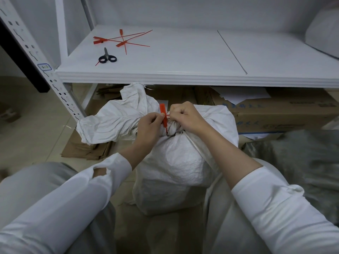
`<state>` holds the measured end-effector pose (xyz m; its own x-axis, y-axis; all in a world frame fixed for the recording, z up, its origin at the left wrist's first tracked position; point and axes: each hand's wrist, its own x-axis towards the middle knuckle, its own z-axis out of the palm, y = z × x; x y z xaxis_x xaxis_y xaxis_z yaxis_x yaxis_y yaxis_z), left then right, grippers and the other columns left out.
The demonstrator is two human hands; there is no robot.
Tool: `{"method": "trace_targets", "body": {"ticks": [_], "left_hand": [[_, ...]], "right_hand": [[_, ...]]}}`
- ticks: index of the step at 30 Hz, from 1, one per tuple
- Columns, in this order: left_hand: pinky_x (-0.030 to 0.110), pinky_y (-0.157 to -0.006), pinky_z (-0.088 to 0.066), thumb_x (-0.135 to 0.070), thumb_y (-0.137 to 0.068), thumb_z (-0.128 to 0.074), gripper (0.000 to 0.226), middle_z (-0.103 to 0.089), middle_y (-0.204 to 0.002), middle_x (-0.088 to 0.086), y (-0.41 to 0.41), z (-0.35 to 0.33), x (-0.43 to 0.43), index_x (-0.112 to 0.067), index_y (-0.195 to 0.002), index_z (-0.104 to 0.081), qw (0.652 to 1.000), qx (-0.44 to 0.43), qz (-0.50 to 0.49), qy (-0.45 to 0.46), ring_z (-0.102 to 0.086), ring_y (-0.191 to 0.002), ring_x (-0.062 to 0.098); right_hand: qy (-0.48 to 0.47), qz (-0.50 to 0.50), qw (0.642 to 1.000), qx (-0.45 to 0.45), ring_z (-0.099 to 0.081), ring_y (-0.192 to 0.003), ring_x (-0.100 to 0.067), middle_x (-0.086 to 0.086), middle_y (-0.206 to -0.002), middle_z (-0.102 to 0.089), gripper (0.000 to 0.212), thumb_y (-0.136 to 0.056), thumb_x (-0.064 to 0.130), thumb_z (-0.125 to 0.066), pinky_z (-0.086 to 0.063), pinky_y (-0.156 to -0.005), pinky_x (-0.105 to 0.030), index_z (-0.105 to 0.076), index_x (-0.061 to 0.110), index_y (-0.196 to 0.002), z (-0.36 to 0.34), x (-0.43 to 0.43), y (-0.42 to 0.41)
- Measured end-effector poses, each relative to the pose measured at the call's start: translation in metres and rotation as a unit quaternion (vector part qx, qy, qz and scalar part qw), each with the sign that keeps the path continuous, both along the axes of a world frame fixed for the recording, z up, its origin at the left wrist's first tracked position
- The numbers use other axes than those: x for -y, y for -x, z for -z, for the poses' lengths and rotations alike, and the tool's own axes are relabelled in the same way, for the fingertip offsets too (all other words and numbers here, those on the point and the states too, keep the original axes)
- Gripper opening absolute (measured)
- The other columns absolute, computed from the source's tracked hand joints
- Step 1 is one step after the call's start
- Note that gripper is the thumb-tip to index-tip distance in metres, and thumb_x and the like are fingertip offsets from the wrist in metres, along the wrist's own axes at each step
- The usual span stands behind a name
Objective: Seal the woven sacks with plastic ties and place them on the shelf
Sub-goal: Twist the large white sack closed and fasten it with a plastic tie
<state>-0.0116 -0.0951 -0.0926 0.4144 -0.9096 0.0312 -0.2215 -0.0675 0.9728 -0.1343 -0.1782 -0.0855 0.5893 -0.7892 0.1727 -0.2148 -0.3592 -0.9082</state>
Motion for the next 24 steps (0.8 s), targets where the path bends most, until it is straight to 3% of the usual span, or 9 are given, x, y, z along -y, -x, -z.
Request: {"method": "trace_targets", "body": {"ticks": [7, 16, 24], "left_hand": [[0.039, -0.072, -0.046, -0.023, -0.097, -0.054, 0.034, -0.065, -0.08, 0.024, -0.0027, 0.0002, 0.0021, 0.002, -0.08, -0.069, 1.0, 0.009, 0.009, -0.004, -0.055, -0.073, 0.025], [0.032, -0.07, -0.047, -0.022, -0.097, -0.056, 0.029, -0.067, -0.079, 0.019, -0.0018, -0.0003, 0.001, -0.003, -0.079, -0.069, 1.0, 0.02, -0.001, 0.003, -0.057, -0.072, 0.019], [0.033, -0.068, -0.046, -0.024, -0.097, -0.056, 0.03, -0.066, -0.075, 0.012, -0.0019, 0.0016, 0.001, -0.004, -0.078, -0.069, 0.999, 0.031, -0.008, -0.006, -0.055, -0.068, 0.014]], "right_hand": [[0.015, 0.006, 1.0, -0.003, -0.036, -0.052, -0.018, -0.019, -0.056, -0.041, 0.036, -0.081, -0.002, -0.056, -0.034, -0.053, -0.021, -0.04, -0.007, -0.049, 0.0008, -0.0009, 0.0], [0.039, 0.016, 0.999, -0.007, -0.037, -0.052, -0.018, -0.025, -0.058, -0.042, 0.036, -0.084, 0.0, -0.056, -0.033, -0.051, -0.024, -0.042, -0.009, -0.052, 0.0, -0.0042, 0.0004], [0.063, 0.011, 0.998, -0.007, -0.039, -0.049, -0.012, -0.01, -0.051, -0.042, 0.039, -0.081, 0.004, -0.06, -0.036, -0.053, -0.023, -0.04, 0.004, -0.048, 0.0025, -0.0086, -0.0019]]}}
